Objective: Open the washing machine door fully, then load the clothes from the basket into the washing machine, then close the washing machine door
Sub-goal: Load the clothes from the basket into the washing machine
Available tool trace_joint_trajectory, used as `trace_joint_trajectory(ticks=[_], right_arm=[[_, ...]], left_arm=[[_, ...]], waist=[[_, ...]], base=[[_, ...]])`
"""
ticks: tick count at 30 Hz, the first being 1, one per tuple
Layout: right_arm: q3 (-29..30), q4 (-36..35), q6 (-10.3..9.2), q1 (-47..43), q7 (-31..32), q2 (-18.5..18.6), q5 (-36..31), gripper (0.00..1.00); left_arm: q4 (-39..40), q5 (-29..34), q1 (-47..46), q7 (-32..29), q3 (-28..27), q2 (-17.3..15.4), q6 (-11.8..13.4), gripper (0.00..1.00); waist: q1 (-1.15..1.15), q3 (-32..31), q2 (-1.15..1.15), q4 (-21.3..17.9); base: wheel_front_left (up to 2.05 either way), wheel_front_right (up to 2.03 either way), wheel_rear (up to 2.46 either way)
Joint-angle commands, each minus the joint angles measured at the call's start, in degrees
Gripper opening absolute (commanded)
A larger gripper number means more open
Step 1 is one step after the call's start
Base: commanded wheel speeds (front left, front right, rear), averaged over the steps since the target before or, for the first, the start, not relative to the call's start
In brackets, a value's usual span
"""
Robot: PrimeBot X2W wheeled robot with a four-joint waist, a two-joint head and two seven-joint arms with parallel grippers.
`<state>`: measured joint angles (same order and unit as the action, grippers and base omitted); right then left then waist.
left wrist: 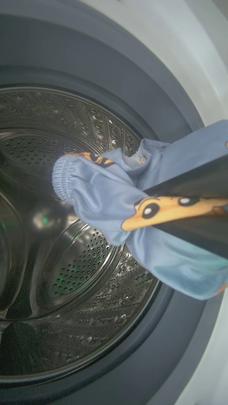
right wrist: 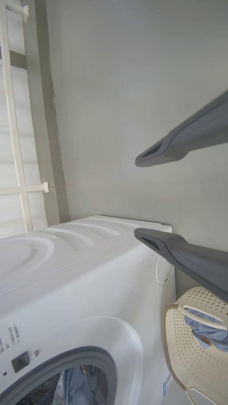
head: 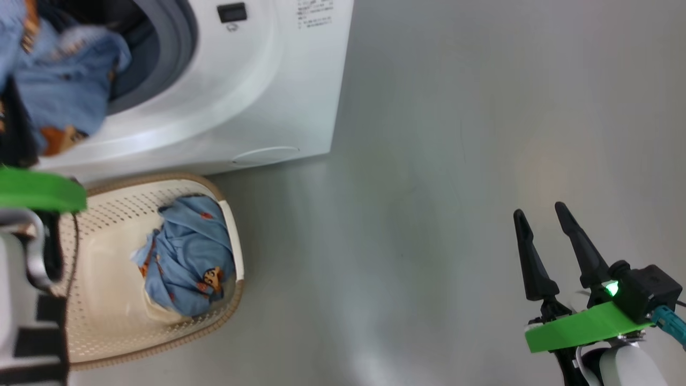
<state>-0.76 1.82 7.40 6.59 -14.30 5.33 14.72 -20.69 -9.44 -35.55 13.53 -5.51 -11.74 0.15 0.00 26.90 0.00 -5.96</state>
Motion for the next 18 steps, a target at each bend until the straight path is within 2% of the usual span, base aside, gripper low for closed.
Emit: trace_joint_trajectory(ticks=[1,18], right_arm=[[-1.3,-1.0,0.09,0.8,-0.6,0.4,0.6,1.0],[-1.7,-1.1,0.09,3.2,-0.7,-0.1,1.8,1.0]], left_arm=[[-0.1,-0.4,-3.3,-0.6,-1.8,-3.6,-0.3,0.0],[-14.7,-2.0,-24.4,-10.1,0.6,-6.8,-2.3,0.0]], waist=[[0.0,2.6,0.0,-1.3],[0.0,9.7,0.0,-2.2]], base=[[0.0,0.0,0.0],[0.0,0.0,0.0]])
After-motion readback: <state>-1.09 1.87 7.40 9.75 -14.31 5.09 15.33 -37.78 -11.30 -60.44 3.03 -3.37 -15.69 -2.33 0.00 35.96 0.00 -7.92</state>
